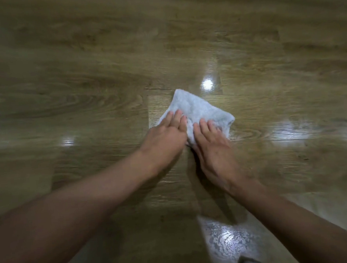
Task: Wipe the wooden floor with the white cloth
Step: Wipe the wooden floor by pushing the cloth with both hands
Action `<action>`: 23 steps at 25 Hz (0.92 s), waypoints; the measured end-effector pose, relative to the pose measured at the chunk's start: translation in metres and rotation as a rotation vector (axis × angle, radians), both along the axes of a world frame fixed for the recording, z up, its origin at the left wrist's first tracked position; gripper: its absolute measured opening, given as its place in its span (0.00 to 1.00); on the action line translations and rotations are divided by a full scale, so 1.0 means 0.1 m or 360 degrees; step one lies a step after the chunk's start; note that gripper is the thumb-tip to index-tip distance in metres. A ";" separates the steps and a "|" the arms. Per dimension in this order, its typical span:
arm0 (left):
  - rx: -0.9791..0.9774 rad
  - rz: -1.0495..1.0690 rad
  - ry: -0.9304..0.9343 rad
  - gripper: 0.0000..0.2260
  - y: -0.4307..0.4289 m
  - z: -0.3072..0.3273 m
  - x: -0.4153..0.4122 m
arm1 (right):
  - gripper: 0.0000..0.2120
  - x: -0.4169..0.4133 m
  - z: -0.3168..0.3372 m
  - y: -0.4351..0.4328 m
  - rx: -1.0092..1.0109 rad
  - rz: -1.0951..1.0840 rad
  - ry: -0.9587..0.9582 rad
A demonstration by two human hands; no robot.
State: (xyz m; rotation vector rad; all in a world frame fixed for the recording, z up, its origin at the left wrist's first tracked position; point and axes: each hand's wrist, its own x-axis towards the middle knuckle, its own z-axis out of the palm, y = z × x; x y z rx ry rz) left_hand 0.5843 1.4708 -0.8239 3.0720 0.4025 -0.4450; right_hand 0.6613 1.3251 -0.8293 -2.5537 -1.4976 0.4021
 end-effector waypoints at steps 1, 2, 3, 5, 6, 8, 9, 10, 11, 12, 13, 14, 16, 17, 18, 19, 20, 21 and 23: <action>0.0017 0.0046 0.0004 0.24 0.20 0.03 -0.02 | 0.25 0.04 -0.01 0.23 -0.0022 0.0068 -0.0023; 0.0005 0.0131 0.0024 0.23 0.44 0.10 0.04 | 0.26 0.14 -0.03 0.51 -0.0035 0.0130 -0.0052; -0.0006 0.0220 0.0027 0.21 0.69 0.15 0.14 | 0.26 0.29 -0.05 0.84 -0.0031 0.0186 -0.0081; -0.0023 0.0440 -0.0020 0.16 1.07 0.25 0.35 | 0.24 0.54 -0.01 1.45 -0.0096 0.0181 -0.0108; -0.0028 0.0500 -0.0031 0.15 1.14 0.28 0.40 | 0.24 0.58 0.03 1.59 -0.0114 0.0126 -0.0103; 0.0007 0.0497 -0.0017 0.16 1.07 0.17 0.28 | 0.25 0.42 0.03 1.50 -0.0083 0.0159 -0.0142; -0.0027 0.0485 -0.0012 0.19 0.95 0.08 0.09 | 0.26 0.25 0.02 1.33 -0.0020 0.0208 -0.0122; -0.0070 0.0474 -0.0036 0.21 0.81 0.01 -0.16 | 0.26 0.06 -0.01 1.11 0.0039 0.0233 -0.0081; -0.0117 0.0423 -0.0117 0.23 0.66 -0.04 -0.43 | 0.26 -0.16 -0.04 0.89 0.0070 0.0250 -0.0021; -0.0125 0.0350 -0.0160 0.23 0.49 -0.06 -0.72 | 0.26 -0.40 -0.08 0.69 0.0064 0.0251 0.0035; -0.0100 0.0315 -0.0197 0.24 0.35 -0.06 -0.94 | 0.25 -0.59 -0.09 0.58 0.0055 0.0250 0.0059; -0.0070 0.0315 -0.0255 0.24 0.30 -0.07 -1.04 | 0.25 -0.65 -0.09 0.55 0.0034 0.0269 0.0029; -0.0051 0.0325 -0.0190 0.25 0.52 -0.12 -0.96 | 0.23 -0.55 -0.03 0.86 0.0039 0.0365 -0.0082; -0.0061 0.0379 -0.0166 0.24 0.76 -0.14 -0.84 | 0.21 -0.46 -0.02 1.13 0.0060 0.0413 -0.0106; -0.0060 0.0459 -0.0170 0.22 1.04 -0.12 -0.70 | 0.20 -0.34 -0.03 1.46 0.0057 0.0450 -0.0131; -0.0051 0.0553 -0.0151 0.21 1.32 -0.11 -0.58 | 0.19 -0.24 -0.03 1.78 0.0028 0.0478 -0.0147; -0.0055 0.0647 -0.0124 0.20 1.55 -0.08 -0.50 | 0.19 -0.15 -0.02 2.06 -0.0022 0.0484 -0.0131; -0.0055 0.0688 -0.0135 0.19 1.70 -0.03 -0.46 | 0.19 -0.09 -0.01 2.22 -0.0062 0.0479 -0.0106; -0.0036 0.0668 -0.0200 0.17 1.63 0.03 -0.58 | 0.18 -0.16 0.00 2.13 -0.0035 0.0488 -0.0140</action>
